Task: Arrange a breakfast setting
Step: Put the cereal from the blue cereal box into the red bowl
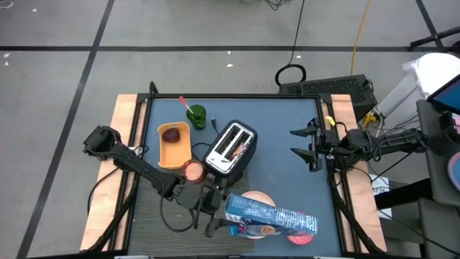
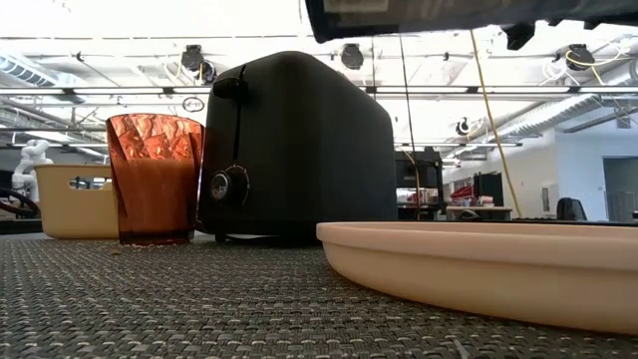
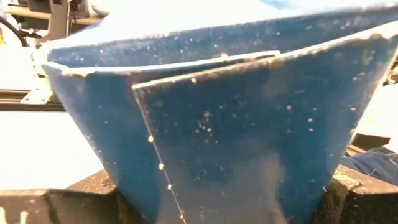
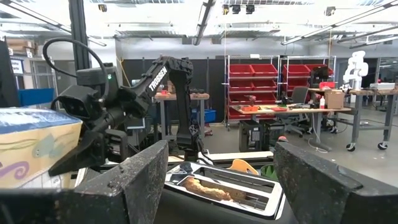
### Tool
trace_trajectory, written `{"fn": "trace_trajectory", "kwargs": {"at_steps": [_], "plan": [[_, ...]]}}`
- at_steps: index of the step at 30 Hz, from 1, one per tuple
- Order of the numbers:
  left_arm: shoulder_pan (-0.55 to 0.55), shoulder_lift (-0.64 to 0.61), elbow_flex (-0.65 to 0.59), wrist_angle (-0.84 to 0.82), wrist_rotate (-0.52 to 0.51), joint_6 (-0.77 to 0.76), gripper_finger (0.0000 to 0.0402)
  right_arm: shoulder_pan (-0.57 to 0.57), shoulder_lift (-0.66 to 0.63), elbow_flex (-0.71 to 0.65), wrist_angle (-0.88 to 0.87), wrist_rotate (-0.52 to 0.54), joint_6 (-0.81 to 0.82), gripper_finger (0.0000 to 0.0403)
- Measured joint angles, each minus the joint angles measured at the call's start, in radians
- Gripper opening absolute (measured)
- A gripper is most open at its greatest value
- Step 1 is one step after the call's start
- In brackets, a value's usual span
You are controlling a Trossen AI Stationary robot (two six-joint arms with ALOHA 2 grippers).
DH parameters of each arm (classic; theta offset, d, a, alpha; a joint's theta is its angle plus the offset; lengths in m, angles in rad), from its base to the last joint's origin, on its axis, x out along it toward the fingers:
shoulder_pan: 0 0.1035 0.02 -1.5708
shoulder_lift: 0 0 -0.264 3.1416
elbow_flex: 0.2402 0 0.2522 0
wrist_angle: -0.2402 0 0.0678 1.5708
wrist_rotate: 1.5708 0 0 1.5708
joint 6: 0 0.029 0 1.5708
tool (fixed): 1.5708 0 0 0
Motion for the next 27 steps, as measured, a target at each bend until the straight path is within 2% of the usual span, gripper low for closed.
{"fn": "trace_trajectory", "kwargs": {"at_steps": [8, 20, 27], "plan": [[0.001, 0.000, 0.000, -0.034, 0.000, -0.037, 0.0290, 0.000, 0.000, 0.000, 0.000, 0.000, 0.000, 0.0279], [0.003, 0.000, 0.002, 0.002, -0.001, -0.045, 0.0290, 0.000, 0.000, 0.000, 0.000, 0.000, 0.000, 0.0279], [0.004, 0.000, 0.092, -0.151, 0.007, -0.040, 0.0290, 0.000, 0.000, 0.000, 0.000, 0.000, 0.000, 0.0279]]}}
